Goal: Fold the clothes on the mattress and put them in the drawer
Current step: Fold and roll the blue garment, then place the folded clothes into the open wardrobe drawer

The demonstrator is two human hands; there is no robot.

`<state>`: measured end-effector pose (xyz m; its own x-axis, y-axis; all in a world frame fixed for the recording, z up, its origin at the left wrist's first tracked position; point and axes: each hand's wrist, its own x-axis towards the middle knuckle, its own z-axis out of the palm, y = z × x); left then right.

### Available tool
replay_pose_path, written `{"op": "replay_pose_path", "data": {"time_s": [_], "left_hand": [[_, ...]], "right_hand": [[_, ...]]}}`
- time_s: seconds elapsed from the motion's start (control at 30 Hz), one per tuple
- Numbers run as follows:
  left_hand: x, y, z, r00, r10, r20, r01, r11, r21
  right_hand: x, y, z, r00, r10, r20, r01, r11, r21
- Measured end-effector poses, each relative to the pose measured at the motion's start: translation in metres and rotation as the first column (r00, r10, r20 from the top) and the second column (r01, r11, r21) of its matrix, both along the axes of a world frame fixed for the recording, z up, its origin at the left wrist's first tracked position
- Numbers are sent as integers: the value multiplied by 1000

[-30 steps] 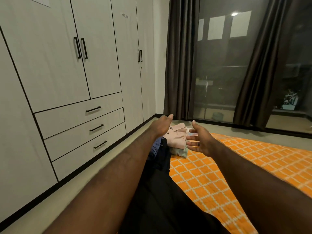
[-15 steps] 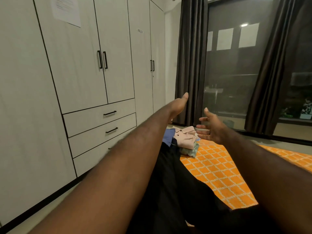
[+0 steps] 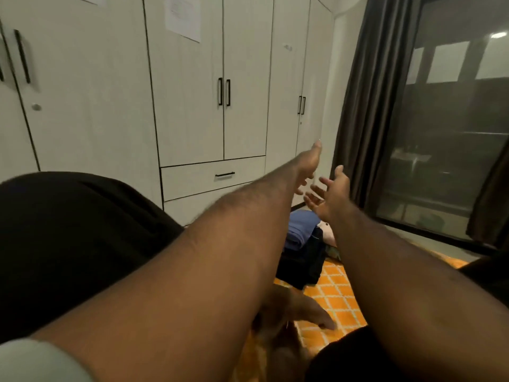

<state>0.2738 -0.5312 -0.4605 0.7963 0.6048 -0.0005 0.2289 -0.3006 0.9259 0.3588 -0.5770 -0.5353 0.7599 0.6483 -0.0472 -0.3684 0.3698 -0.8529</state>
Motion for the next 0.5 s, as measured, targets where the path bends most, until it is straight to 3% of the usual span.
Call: {"op": "replay_pose_path", "data": {"time_s": [0.17,0.33,0.5], "left_hand": [[-24,38,-13,974,193,122,-185,980,-74],[-42,64,-34,958,247,144,-221,960,-175],[-54,90,-37,947,263,184,-220,950,-223]], "right_hand": [[-5,19,-9,997,72,15,-72,996,44],[-4,24,-10,998,67,5,-67,995,76],[-9,40,15,986,136,93,-146,982,117]]}}
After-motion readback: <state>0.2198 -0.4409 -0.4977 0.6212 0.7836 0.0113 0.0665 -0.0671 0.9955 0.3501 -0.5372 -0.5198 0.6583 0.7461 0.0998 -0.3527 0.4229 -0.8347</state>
